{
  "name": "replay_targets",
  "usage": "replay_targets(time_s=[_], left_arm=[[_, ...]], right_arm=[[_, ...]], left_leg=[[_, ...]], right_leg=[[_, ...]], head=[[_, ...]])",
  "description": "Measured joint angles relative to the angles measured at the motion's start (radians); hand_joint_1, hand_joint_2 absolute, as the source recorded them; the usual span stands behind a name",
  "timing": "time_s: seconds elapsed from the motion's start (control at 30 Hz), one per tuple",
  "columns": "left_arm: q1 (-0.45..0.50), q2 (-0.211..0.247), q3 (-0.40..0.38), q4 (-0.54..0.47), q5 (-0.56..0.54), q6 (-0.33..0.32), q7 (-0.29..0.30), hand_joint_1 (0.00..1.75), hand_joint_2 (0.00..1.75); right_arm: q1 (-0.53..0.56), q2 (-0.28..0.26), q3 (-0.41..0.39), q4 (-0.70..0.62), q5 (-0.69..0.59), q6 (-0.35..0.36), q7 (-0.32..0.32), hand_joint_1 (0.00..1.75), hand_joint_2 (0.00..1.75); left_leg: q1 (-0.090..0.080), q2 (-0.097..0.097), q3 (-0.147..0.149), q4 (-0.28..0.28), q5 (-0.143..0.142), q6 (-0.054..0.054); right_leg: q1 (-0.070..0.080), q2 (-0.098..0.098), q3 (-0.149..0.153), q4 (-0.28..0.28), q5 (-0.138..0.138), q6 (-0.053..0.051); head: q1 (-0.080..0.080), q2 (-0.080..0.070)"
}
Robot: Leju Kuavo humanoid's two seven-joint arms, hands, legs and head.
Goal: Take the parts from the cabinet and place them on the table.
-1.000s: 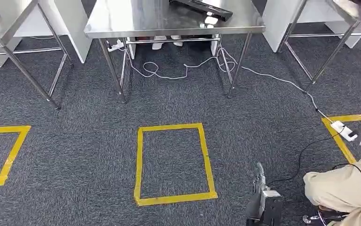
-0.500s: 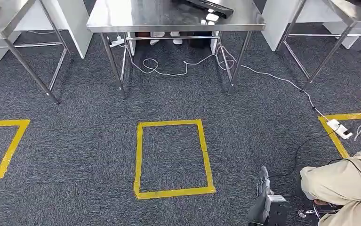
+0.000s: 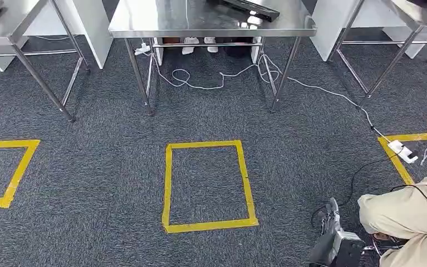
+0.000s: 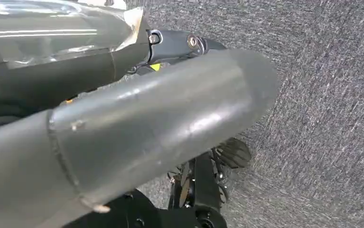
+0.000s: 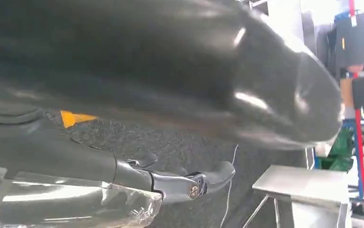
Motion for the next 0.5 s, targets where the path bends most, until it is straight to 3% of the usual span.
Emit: replay_targets(time_s=[0.03, 0.07, 0.1, 0.17, 0.2, 0.23, 0.27, 0.3, 0.33, 0.37, 0.4, 0.47, 0.5], left_arm=[[-0.002, 0.0, -0.005, 0.0, -0.006, -0.003, 0.002, 0.0, 0.0], [-0.003, 0.0, -0.009, 0.0, -0.007, -0.004, 0.005, 0.0, 0.0], [-0.005, 0.0, -0.013, 0.0, -0.008, -0.005, 0.006, 0.0, 0.0], [-0.007, 0.001, -0.014, 0.0, -0.009, -0.005, 0.008, 0.0, 0.0], [-0.007, 0.001, -0.014, 0.0, -0.009, -0.005, 0.01, 0.0, 0.0], [-0.007, 0.001, -0.015, 0.0, -0.009, -0.005, 0.011, 0.0, 0.0], [-0.007, 0.001, -0.016, 0.0, -0.009, -0.005, 0.013, 0.0, 0.0], [-0.008, 0.001, -0.017, 0.0, -0.009, -0.005, 0.013, 0.0, 0.0], [-0.008, 0.001, -0.018, 0.0, -0.014, -0.005, 0.014, 0.0, 0.0], [-0.009, 0.001, -0.019, 0.0, -0.017, -0.005, 0.014, 0.0, 0.0], [-0.009, 0.003, -0.019, -0.001, -0.018, -0.005, 0.014, 0.0, 0.0], [-0.01, 0.003, -0.019, -0.002, -0.024, -0.003, 0.014, 0.0, 0.0], [-0.011, 0.003, -0.019, -0.002, -0.025, -0.002, 0.016, 0.0, 0.0]], right_arm=[[0.001, 0.002, -0.005, -0.007, -0.016, 0.004, 0.005, 0.0, 0.0], [0.001, 0.001, -0.011, -0.014, -0.022, 0.006, 0.008, 0.0, 0.0], [0.002, 0.001, -0.018, -0.016, -0.026, 0.006, 0.01, 0.0, 0.0], [0.001, 0.001, -0.028, -0.018, -0.03, 0.006, 0.013, 0.0, 0.0], [0.002, 0.001, -0.031, -0.018, -0.03, 0.006, 0.015, 0.0, 0.0], [0.001, 0.001, -0.034, -0.018, -0.03, 0.006, 0.016, 0.0, 0.0], [0.001, 0.001, -0.038, -0.018, -0.03, 0.007, 0.017, 0.0, 0.0], [0.001, 0.001, -0.042, -0.018, -0.03, 0.006, 0.018, 0.0, 0.0], [0.0, 0.001, -0.046, -0.018, -0.03, 0.006, 0.019, 0.0, 0.0], [-0.001, 0.001, -0.049, -0.018, -0.03, 0.007, 0.02, 0.0, 0.0], [-0.005, 0.001, -0.05, -0.018, -0.03, 0.006, 0.02, 0.0, 0.0], [-0.007, 0.001, -0.053, -0.019, -0.03, 0.006, 0.024, 0.0, 0.0], [-0.007, 0.001, -0.056, -0.019, -0.03, 0.007, 0.025, 0.0, 0.0]], left_leg=[[0.003, 0.003, -0.001, -0.005, 0.006, 0.004], [0.021, 0.011, 0.001, -0.023, 0.018, 0.01], [0.019, 0.015, 0.001, -0.026, 0.021, 0.01], [0.023, 0.027, -0.006, -0.025, 0.023, 0.013], [0.023, 0.034, -0.01, -0.025, 0.024, 0.011], [0.023, 0.04, -0.014, -0.024, 0.026, 0.008], [0.024, 0.048, -0.015, -0.024, 0.027, 0.006], [0.027, 0.056, -0.016, -0.023, 0.028, 0.002], [0.032, 0.064, -0.017, -0.02, 0.028, -0.004], [0.035, 0.07, -0.018, -0.014, 0.025, -0.013], [0.031, 0.077, -0.02, -0.004, 0.022, -0.025], [0.028, 0.087, -0.019, 0.0, 0.016, -0.043], [0.032, 0.094, -0.016, -0.001, 0.016, -0.048]], right_leg=[[0.005, 0.002, 0.001, -0.001, 0.003, 0.004], [0.013, 0.002, -0.009, 0.008, -0.005, 0.002], [0.008, 0.003, -0.022, 0.036, -0.026, -0.002], [0.006, 0.003, -0.097, 0.188, -0.102, -0.017], [0.005, 0.003, -0.135, 0.268, -0.131, -0.018], [0.005, 0.003, -0.157, 0.321, -0.144, -0.012], [0.001, 0.003, -0.153, 0.322, -0.137, -0.004], [-0.004, 0.002, -0.121, 0.269, -0.113, 0.009], [-0.01, -0.004, -0.07, 0.178, -0.079, 0.023], [-0.014, -0.026, -0.015, 0.082, -0.047, 0.036], [-0.016, -0.069, 0.012, 0.023, -0.047, 0.036], [-0.002, -0.046, 0.001, 0.032, -0.042, -0.001], [0.0, -0.039, -0.002, 0.034, -0.042, -0.012]], head=[[-0.001, 0.0], [0.001, 0.0], [0.0, 0.0], [0.012, 0.0], [0.011, 0.0], [0.012, 0.0], [0.011, 0.0], [0.012, 0.0], [0.011, 0.0], [0.012, 0.0], [0.015, 0.0], [0.011, 0.0], [0.014, 0.0]])
